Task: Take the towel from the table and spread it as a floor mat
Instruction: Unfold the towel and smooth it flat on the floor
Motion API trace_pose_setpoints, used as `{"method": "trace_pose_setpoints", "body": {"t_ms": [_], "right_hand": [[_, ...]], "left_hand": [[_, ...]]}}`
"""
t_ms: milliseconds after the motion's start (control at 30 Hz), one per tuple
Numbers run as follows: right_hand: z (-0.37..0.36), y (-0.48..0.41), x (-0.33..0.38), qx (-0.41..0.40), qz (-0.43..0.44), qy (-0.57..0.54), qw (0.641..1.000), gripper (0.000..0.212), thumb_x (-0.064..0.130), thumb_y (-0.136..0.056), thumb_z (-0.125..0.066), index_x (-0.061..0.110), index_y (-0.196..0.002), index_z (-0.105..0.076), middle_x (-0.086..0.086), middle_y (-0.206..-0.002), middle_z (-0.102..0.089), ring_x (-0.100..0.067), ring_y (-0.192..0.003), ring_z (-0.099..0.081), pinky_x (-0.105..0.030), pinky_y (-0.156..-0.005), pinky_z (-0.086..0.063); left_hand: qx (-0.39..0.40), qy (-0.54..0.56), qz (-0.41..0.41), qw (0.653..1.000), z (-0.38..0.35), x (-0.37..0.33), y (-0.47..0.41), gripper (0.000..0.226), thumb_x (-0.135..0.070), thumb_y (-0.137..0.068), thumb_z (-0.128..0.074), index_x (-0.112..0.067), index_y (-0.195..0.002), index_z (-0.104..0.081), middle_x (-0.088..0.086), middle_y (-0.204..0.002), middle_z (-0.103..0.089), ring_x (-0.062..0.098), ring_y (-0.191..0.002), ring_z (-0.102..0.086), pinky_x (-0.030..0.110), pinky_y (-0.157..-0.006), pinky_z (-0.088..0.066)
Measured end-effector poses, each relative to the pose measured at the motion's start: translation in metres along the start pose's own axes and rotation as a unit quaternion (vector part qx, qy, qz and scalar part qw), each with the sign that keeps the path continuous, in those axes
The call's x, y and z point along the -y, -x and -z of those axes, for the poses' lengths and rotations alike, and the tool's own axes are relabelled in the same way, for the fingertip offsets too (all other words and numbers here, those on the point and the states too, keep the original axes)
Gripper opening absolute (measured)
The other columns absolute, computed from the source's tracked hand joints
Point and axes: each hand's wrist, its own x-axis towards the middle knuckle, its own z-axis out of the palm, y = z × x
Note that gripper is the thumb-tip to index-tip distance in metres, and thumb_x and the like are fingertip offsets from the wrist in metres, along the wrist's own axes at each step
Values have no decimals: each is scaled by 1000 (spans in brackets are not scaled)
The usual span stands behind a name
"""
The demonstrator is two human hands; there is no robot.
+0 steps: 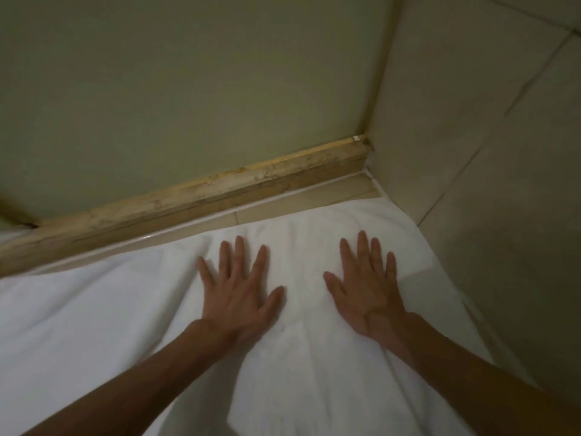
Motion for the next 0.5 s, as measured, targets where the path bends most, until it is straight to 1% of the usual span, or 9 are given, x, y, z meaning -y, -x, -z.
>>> {"method": "trace_pose_setpoints", "body": {"t_ms": [67, 167, 233, 300, 367, 400, 500], "right_hand": [[-4, -2, 3, 9, -26, 3, 1000, 70, 57, -92, -16, 23, -150, 1, -12, -159, 10, -31, -145, 9, -52, -115, 3], [-8, -4, 3, -28, -25, 55, 998, 71, 58, -90, -13, 21, -151, -7, -15, -159, 0, -34, -145, -1, -54, -115, -4], [-8, -8, 1, -25, -18, 55, 998, 74, 60, -87, -7, 22, -151, -6, -14, -159, 1, -33, -145, 0, -53, -115, -4], [-7, -17, -2, -8, -16, 54, 998, 74, 60, -86, -2, 23, -150, 0, -11, -159, 8, -30, -145, 5, -51, -116, 0], [-5, -26, -3, -3, -11, 60, 998, 73, 61, -87, -4, 25, -150, 3, -9, -159, 10, -28, -145, 8, -50, -116, 1], [-4, -28, -3, -10, -6, 60, 998, 72, 60, -87, -5, 25, -150, 1, -9, -159, 9, -28, -145, 7, -50, -117, 0], [-4, -29, -4, -37, 8, 60, 997, 70, 59, -91, -7, 23, -151, -5, -11, -159, 1, -30, -146, 1, -50, -116, -2]], "left_hand": [[-5, 5, 38, 999, 0, 15, 6, 86, -77, -77, 1, -33, -149, 16, 13, -156, 25, 34, -140, 29, 59, -110, 19], [1, -14, 62, 998, 1, 30, 8, 89, -77, -75, 2, -30, -149, 14, 16, -157, 20, 36, -142, 23, 60, -111, 15], [-5, -9, 62, 998, -2, 34, 8, 87, -77, -77, 1, -31, -149, 14, 15, -158, 17, 36, -143, 21, 60, -111, 14], [-22, 1, 62, 998, -6, 35, 9, 84, -76, -79, 0, -32, -149, 14, 14, -159, 14, 34, -144, 19, 59, -111, 14], [-33, 12, 64, 997, -9, 34, 8, 82, -75, -82, -1, -31, -150, 13, 12, -159, 13, 32, -144, 19, 58, -112, 12], [-37, 18, 63, 997, -9, 33, 8, 81, -75, -83, -1, -31, -150, 13, 11, -159, 14, 31, -144, 20, 58, -113, 12], [-52, 22, 51, 997, -6, 37, 14, 80, -75, -82, 3, -32, -148, 18, 8, -158, 21, 26, -141, 30, 52, -113, 18]]}}
